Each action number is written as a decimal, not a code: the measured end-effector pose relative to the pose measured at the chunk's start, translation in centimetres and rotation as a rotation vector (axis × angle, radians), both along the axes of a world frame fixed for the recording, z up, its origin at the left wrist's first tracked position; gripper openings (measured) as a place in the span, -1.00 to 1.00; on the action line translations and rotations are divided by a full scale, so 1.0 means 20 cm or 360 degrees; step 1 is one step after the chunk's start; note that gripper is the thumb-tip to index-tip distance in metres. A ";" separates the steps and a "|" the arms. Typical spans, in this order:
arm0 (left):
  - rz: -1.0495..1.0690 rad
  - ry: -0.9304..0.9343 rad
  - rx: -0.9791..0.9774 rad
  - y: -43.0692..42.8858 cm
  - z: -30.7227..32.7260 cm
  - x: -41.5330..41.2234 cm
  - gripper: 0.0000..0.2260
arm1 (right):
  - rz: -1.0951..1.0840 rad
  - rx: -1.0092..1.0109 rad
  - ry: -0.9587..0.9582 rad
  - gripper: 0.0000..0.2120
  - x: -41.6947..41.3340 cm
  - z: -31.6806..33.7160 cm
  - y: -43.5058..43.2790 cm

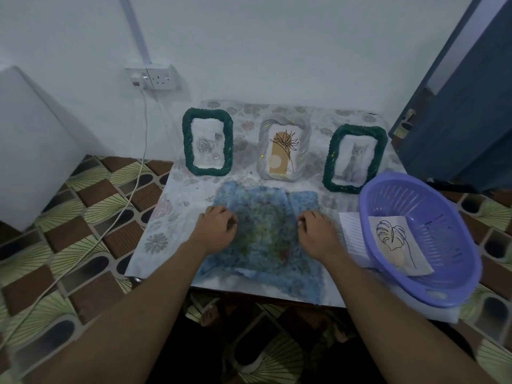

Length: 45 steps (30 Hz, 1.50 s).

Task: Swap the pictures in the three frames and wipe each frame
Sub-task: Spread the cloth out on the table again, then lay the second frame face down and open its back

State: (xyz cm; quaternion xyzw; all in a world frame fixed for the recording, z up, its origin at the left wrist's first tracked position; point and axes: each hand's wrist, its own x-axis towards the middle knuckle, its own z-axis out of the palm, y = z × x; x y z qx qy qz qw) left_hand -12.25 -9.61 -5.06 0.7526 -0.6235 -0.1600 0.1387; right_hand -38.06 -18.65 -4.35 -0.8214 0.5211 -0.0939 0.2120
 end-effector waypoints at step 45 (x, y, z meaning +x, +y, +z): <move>0.0556 0.1045 0.0125 -0.80 0.10 -0.16 -0.67 | -0.0776 0.0769 -0.1091 -0.46 0.39 0.21 -0.52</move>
